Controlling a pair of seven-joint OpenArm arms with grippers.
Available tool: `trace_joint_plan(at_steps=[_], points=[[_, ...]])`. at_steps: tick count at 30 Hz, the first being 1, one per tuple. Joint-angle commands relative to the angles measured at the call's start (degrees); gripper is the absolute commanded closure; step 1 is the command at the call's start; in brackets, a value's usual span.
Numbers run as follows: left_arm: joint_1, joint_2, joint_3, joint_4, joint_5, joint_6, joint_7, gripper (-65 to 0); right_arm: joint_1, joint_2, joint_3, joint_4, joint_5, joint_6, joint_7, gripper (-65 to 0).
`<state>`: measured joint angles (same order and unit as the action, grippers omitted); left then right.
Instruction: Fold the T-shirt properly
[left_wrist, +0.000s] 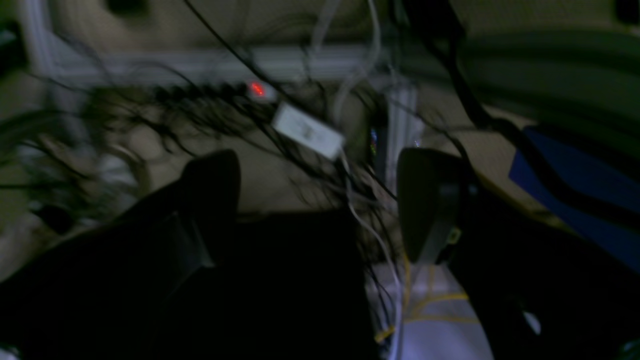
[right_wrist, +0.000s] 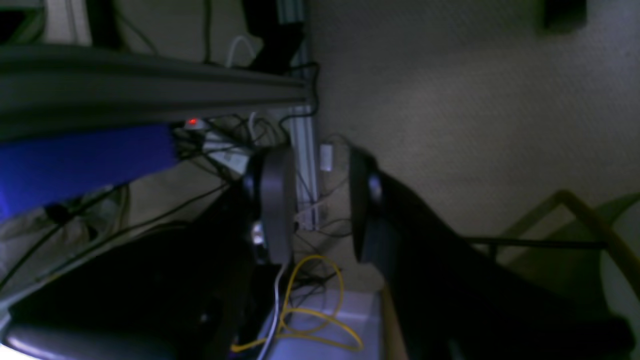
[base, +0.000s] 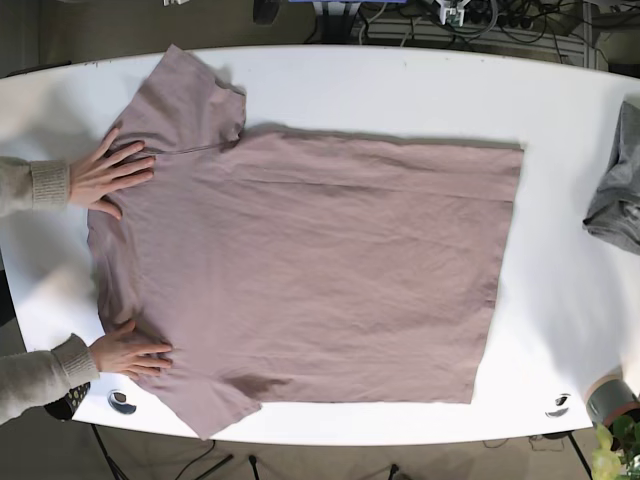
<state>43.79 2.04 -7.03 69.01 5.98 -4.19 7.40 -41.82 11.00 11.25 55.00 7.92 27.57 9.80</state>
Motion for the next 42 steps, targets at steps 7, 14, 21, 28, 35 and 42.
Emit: trace_joint_plan(at_steps=[7,14,21,28,35,42], points=[[10.85,0.64,0.04,16.74,-0.13,0.01,-0.23,-44.6,-8.51,0.73,3.39,9.57,0.47,0.87,0.44,-16.6],[18.06,0.64,0.04,24.39,-0.13,0.01,-0.15,-44.6,-16.07,0.73,4.80,16.95,0.47,0.95,0.44,-16.6],[24.65,0.46,0.92,30.28,-0.13,0.01,-0.23,-44.6,-22.92,0.56,4.80,24.78,0.56,0.95,0.44,-16.6],[28.96,0.55,1.36,40.04,-0.13,0.01,-0.23,-44.6,-28.20,-1.11,8.32,35.59,0.74,0.60,0.44,-16.6],[29.13,0.64,1.36,45.76,-0.22,0.01,-0.23,-44.6,-29.34,-2.79,13.94,44.91,9.09,1.31,-6.07,-16.6],[21.22,0.64,1.01,45.67,-2.94,0.01,-0.23,-45.0,-22.92,-2.52,20.27,51.24,17.26,5.70,-13.63,-16.6]])
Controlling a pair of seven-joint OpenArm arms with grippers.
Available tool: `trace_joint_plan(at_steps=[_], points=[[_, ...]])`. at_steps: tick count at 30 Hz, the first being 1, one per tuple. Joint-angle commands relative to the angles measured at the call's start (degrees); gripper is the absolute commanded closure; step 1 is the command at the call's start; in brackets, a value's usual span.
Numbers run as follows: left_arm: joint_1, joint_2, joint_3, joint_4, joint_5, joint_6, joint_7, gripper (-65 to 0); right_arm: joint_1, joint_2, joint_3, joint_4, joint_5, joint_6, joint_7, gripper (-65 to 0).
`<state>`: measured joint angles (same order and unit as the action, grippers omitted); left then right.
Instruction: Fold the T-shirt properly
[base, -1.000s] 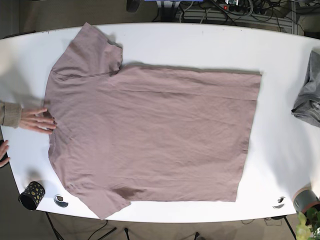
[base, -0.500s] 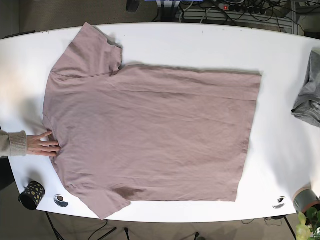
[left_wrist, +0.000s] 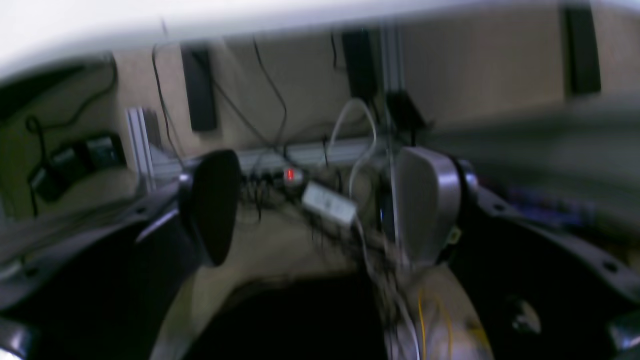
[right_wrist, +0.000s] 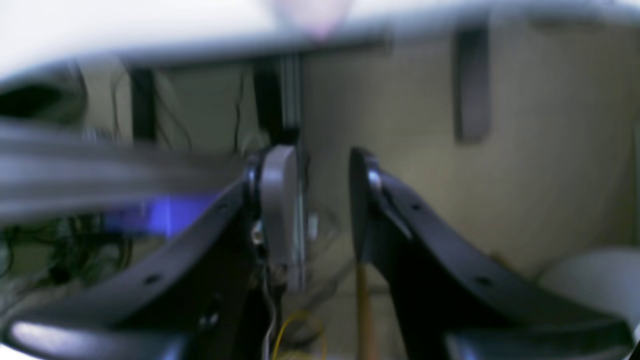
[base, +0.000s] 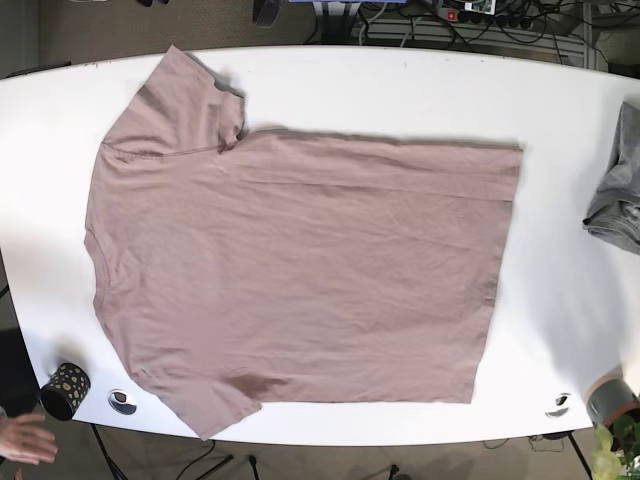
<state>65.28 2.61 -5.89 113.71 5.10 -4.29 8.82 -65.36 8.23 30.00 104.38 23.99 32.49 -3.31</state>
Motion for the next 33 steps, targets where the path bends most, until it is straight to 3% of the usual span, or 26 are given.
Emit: trace_joint_plan(at_steps=[1,5,9,18,22,26,29,33], points=[[-1.23,0.07,-0.13,1.06,-3.92,0.12,-1.57,-45.0,2.02,0.08,2.84,2.48,1.29,1.14,-2.01,-16.6],[-5.36,-0.37,-1.36,1.23,-11.21,0.12,-1.65,-45.1,8.26,-1.77,7.58,5.29,1.37,4.04,-9.13,-16.6],[-8.97,-0.63,-2.51,1.15,-14.38,0.12,-1.57,-45.1,14.51,-4.05,13.39,7.14,1.29,7.51,-16.25,-16.6],[-15.47,-0.63,-2.68,1.15,-15.52,0.12,-1.57,-45.3,26.11,-4.32,20.07,7.05,1.02,7.51,-30.05,-16.6],[-17.06,-0.63,-2.59,1.15,-16.05,-0.50,-1.57,-45.3,27.78,-4.32,20.33,6.79,1.02,7.51,-30.93,-16.6],[-19.25,-0.81,-2.68,0.97,-19.39,-3.84,-1.04,-45.3,29.10,-4.23,19.98,6.87,1.11,7.51,-30.93,-17.1],[-20.40,-3.27,-2.77,1.06,-21.32,-4.28,1.69,-45.3,30.24,-4.23,19.89,6.79,1.11,7.51,-31.11,-17.1],[-23.74,-7.14,-2.77,0.79,-27.21,-4.28,5.20,-45.3,31.91,-4.23,19.89,6.70,1.11,7.51,-32.42,-17.1]])
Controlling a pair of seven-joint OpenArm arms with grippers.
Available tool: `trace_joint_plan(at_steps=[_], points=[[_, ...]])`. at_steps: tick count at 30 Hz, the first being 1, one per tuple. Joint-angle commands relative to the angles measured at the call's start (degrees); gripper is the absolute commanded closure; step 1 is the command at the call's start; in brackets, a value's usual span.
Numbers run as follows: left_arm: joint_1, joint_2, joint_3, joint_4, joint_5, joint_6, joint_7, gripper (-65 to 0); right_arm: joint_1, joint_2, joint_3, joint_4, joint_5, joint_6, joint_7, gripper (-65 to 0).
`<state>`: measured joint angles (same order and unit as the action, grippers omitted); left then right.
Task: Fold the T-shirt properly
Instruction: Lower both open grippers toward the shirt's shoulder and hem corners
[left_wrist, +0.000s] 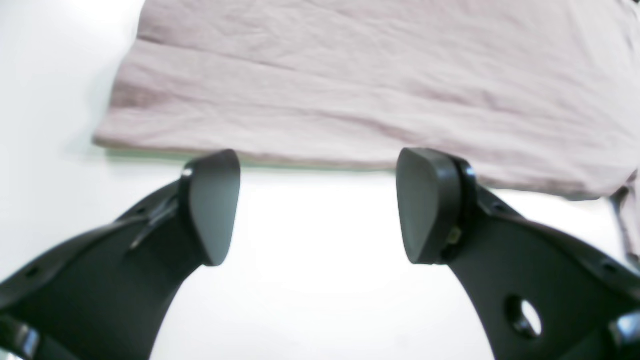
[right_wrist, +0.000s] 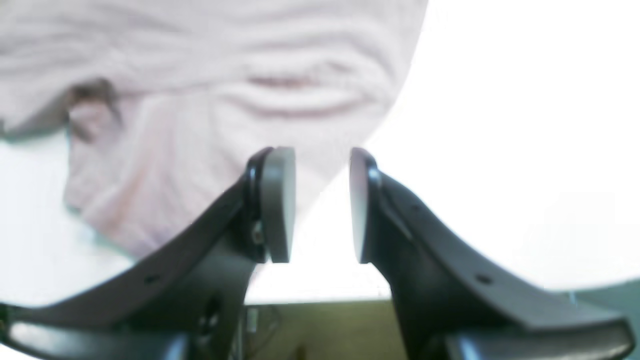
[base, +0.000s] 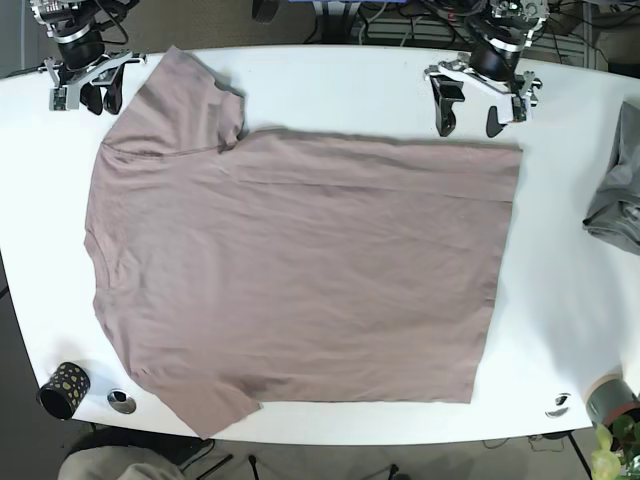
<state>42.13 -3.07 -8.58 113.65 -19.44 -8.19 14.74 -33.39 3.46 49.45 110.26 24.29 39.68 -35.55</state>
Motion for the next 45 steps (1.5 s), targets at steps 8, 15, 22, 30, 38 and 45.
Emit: trace_joint_plan(at_steps=[8,15,22,30,38,45], points=[[-5.51,-9.90,-0.08,-0.37,-16.82,-0.39,2.71,-45.6,4.16,0.54,0.88,0.82,0.80,0.32,-7.22,-17.1],[-9.12,-13.32,-0.17,-0.46,-23.59,-0.21,8.33,-55.7,5.91,0.54,0.97,0.82,1.16,0.32,-13.20,-20.5],[-10.26,-13.24,-0.08,-1.86,-23.50,-0.21,8.69,-56.1,6.09,0.10,1.05,0.82,1.16,0.32,-13.55,-38.8],[-12.37,-13.24,0.01,-6.52,-23.50,-0.39,8.69,-56.1,10.31,0.62,1.85,-3.75,3.79,0.32,-18.65,-38.7],[-14.04,-13.59,0.01,-7.67,-23.42,-0.39,8.77,-56.1,15.41,3.26,7.56,-10.08,11.53,0.32,-29.20,-38.7],[-14.83,-14.82,0.27,-7.67,-23.50,-0.39,8.77,-56.1,15.50,4.67,10.02,-12.98,21.55,0.32,-36.41,-38.7]])
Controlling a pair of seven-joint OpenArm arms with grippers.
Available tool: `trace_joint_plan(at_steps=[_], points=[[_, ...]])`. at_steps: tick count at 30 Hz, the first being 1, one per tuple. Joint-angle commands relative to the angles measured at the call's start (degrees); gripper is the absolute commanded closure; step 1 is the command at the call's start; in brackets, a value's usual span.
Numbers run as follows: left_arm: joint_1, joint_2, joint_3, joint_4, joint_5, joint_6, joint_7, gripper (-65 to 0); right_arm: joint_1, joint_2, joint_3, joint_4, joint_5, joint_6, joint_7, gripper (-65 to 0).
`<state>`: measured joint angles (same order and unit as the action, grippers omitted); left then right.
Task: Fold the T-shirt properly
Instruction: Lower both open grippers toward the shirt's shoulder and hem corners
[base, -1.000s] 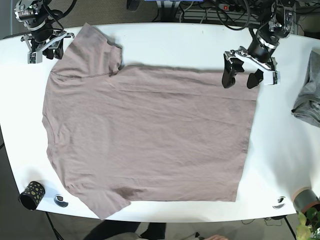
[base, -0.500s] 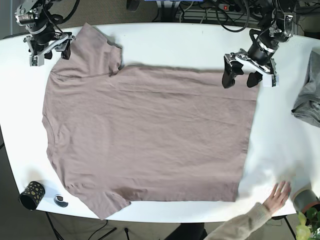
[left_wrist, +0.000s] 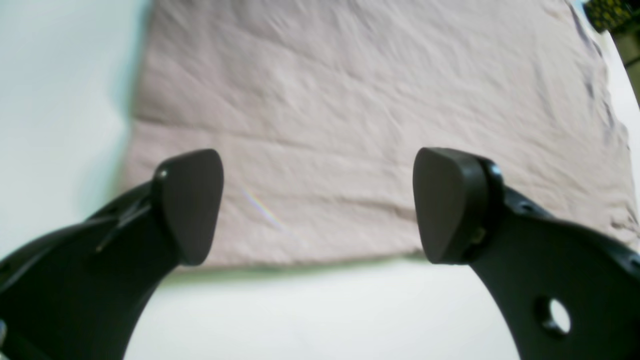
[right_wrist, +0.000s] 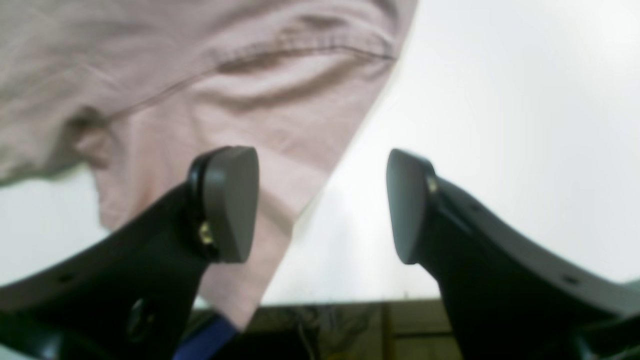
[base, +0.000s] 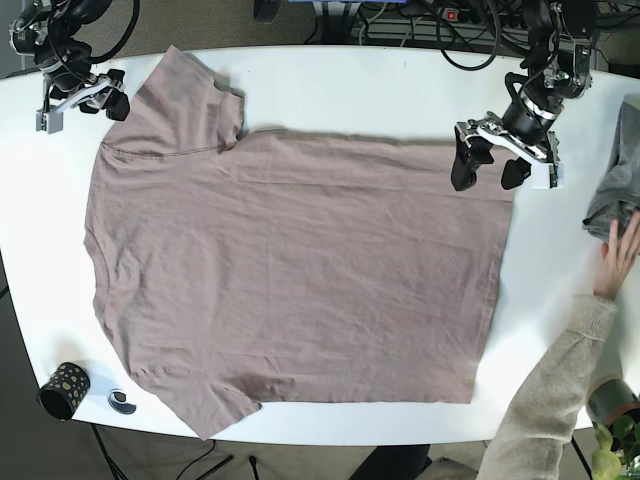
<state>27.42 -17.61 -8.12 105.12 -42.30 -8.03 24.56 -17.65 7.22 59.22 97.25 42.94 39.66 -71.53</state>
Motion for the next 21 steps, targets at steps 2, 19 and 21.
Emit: trace_joint_plan(at_steps=[2,19,21], points=[[-0.47,-0.37,-0.19,0.86,-0.55,-0.54,-1.04,-56.1,-0.33,0.91,0.25,-0.33,5.02,0.34,-1.48,-38.7],[-1.09,-0.46,-0.19,-0.20,-0.47,-0.54,-1.04,-56.1,-2.35,-3.22,-2.74,-0.42,6.42,0.34,-3.42,-38.7],[-0.91,-0.46,-0.19,-0.20,-0.47,-0.54,-1.04,-56.1,-2.53,-3.22,-2.74,-0.42,6.34,0.34,-3.42,-38.7]])
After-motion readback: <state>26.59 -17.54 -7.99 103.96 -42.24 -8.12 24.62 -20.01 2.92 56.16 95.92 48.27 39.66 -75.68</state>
